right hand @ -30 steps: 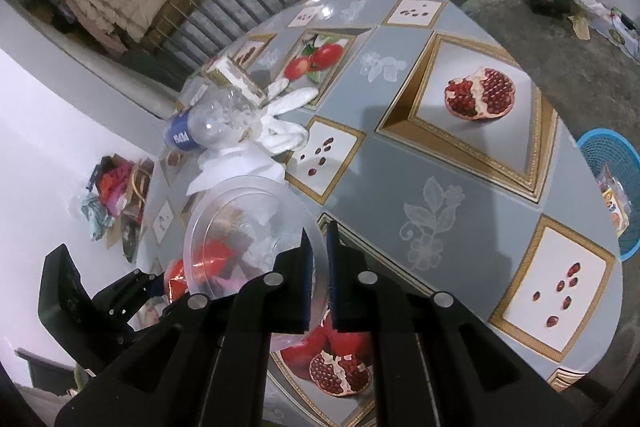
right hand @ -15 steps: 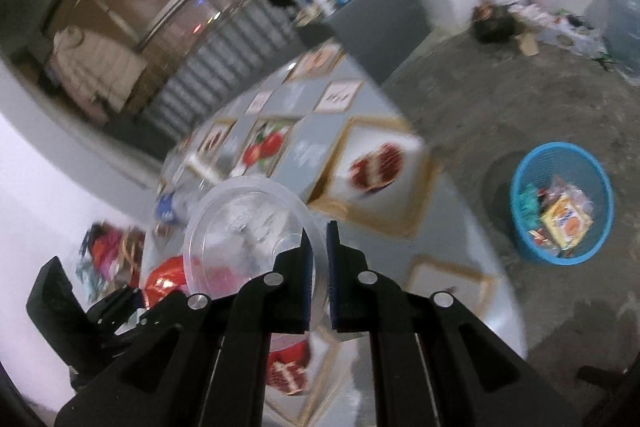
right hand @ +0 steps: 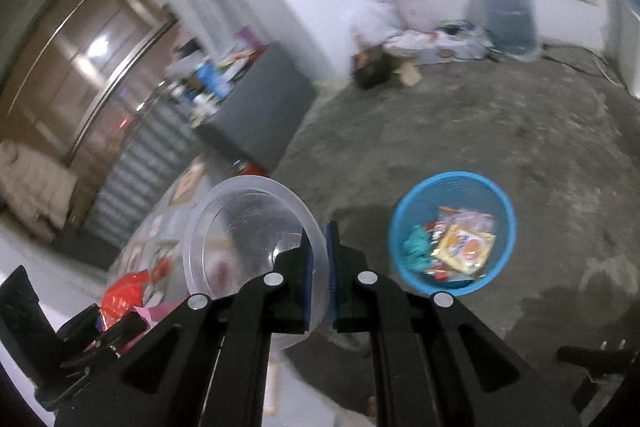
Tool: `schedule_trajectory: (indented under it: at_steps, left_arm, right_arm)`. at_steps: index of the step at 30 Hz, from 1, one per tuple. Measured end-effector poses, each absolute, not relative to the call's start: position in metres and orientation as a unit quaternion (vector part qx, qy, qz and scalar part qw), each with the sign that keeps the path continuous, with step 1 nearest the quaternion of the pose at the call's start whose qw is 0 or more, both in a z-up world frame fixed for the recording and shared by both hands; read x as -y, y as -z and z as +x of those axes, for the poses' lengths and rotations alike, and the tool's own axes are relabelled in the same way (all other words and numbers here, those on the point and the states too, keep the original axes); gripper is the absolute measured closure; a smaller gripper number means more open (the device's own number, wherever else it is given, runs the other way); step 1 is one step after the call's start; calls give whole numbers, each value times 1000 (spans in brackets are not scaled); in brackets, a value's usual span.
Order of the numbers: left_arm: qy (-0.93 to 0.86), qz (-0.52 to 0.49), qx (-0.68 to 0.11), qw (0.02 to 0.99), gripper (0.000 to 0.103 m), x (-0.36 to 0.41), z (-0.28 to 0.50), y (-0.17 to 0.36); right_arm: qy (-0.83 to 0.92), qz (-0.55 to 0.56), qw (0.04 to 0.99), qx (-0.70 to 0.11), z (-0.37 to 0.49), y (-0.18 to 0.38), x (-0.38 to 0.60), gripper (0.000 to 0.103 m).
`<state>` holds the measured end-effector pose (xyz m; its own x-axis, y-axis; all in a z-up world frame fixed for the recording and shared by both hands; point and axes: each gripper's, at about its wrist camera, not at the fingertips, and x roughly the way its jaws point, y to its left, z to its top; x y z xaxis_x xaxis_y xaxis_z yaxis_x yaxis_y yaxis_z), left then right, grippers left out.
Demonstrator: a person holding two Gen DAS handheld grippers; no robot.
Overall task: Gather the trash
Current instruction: 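Carry the red wrapper and plastic cup over the wastebasket and open both grippers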
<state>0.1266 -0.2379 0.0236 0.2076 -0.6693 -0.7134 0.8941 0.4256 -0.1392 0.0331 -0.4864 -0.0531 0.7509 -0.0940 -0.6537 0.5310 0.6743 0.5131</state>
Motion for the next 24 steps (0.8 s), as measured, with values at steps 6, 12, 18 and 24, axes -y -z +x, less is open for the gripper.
schedule_trajectory:
  at_steps: [6,12,18,24]
  left_arm:
    - [535,199,-416,708,74,344,146,12]
    - [542,222,-467,663,63,428,167,69]
    - [512,202,-519,654,25,471,187,129]
    - [507,185,-515,666,23,469,185,127]
  right_arm:
    - [235,398,828,-317,44,97,549,96]
    - [278,439,789,-328,59,150,606,95]
    - [323,541,706,-323,61,242,650,39]
    - [341,564,678,-325,38,282,640,39]
